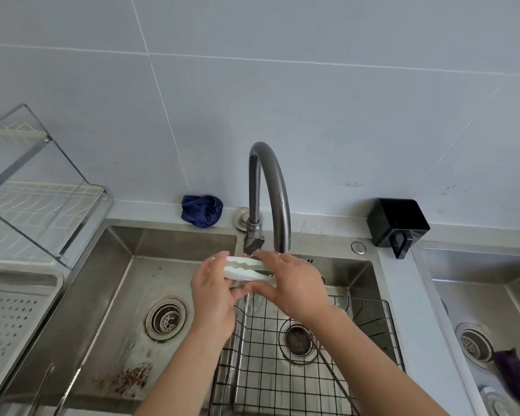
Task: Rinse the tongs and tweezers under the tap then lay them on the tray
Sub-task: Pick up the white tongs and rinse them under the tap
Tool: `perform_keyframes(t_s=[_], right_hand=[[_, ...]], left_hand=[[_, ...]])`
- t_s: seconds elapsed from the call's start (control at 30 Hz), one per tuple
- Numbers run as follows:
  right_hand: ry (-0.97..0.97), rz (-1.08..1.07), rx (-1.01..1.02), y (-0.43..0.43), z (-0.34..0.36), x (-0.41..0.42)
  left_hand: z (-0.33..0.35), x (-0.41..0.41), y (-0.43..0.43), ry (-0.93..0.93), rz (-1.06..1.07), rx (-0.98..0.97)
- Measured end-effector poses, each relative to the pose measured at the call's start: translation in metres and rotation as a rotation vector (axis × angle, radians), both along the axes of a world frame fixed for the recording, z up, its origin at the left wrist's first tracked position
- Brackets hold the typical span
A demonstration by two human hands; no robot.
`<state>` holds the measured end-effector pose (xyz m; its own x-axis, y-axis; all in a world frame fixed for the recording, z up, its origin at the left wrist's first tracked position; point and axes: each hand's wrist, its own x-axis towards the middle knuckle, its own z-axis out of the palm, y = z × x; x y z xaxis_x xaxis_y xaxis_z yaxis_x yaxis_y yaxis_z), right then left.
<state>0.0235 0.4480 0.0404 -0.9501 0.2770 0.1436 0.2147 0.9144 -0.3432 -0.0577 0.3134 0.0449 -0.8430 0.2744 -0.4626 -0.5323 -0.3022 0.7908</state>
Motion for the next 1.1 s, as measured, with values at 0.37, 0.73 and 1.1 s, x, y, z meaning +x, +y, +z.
perform_keyframes(t_s=[0.37, 0.73, 1.1], right_hand=[[-0.145, 0.09, 0.031, 0.015, 0.0, 0.008], [0.058, -0.163, -1.278, -0.004, -0.018, 0.024], [0.099, -0.173, -1.404, -0.007, -0.022, 0.021]], left_hand=[[0.005, -0.012, -0.01, -0.119, 0.111, 0.079], [-0.011, -0.025, -0.039, -0.263, 0.183, -0.18], [-0.031, -0.019, -0.054, -0.35, 0.15, -0.25]])
